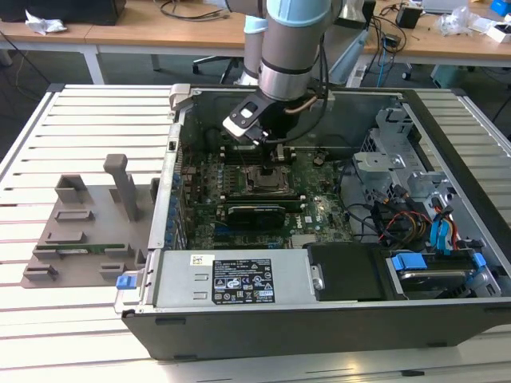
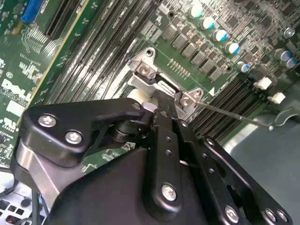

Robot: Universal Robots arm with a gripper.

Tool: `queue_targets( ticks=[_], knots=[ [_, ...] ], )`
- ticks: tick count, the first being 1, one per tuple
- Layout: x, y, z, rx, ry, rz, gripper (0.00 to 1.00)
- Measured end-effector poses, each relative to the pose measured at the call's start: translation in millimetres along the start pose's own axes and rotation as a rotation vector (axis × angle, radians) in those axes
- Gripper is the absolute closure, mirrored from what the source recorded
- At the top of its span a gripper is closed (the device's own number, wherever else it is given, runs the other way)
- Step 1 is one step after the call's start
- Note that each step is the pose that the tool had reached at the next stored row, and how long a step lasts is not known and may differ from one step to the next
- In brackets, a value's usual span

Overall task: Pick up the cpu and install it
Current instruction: 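Close the cpu cover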

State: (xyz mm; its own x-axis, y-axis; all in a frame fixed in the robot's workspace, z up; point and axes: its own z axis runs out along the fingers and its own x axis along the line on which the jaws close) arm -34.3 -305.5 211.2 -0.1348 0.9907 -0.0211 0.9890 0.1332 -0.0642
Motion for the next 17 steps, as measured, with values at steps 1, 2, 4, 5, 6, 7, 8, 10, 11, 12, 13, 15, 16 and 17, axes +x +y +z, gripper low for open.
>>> queue_targets(
  ticks=[1,2,4,5,6,7,8,10,11,12,13,15,16,17],
  knots=[
    [1.1,-6.6,5.7,0.0000,0.0000,0.000,0.89],
    [1.0,-6.6,7.2,0.0002,-0.0002,0.000,0.89],
    [0.7,-4.6,7.3,0.0002,-0.0003,0.000,0.89],
    [0.4,-3.0,7.2,0.0002,-0.0002,0.000,0.89],
    [0.1,-0.9,7.0,0.0001,-0.0002,0.000,0.89],
    [-0.2,1.0,6.9,0.0001,-0.0002,0.000,0.89],
    [-0.4,2.5,6.9,0.0001,-0.0001,0.000,0.89],
    [-0.7,4.8,6.6,0.0002,0.0000,0.000,0.89],
    [-0.9,6.2,6.4,0.0006,0.0003,0.000,0.89],
    [-1.1,7.7,6.1,0.0011,0.0004,0.000,0.89],
    [-1.2,8.9,5.9,0.0018,0.0005,0.000,0.89],
    [-1.5,11.1,5.1,0.0029,0.0006,0.000,0.89],
    [-1.8,12.2,3.5,0.0034,0.0005,0.000,0.89],
    [-1.8,12.5,2.2,0.0036,0.0005,0.000,0.89]
  ],
)
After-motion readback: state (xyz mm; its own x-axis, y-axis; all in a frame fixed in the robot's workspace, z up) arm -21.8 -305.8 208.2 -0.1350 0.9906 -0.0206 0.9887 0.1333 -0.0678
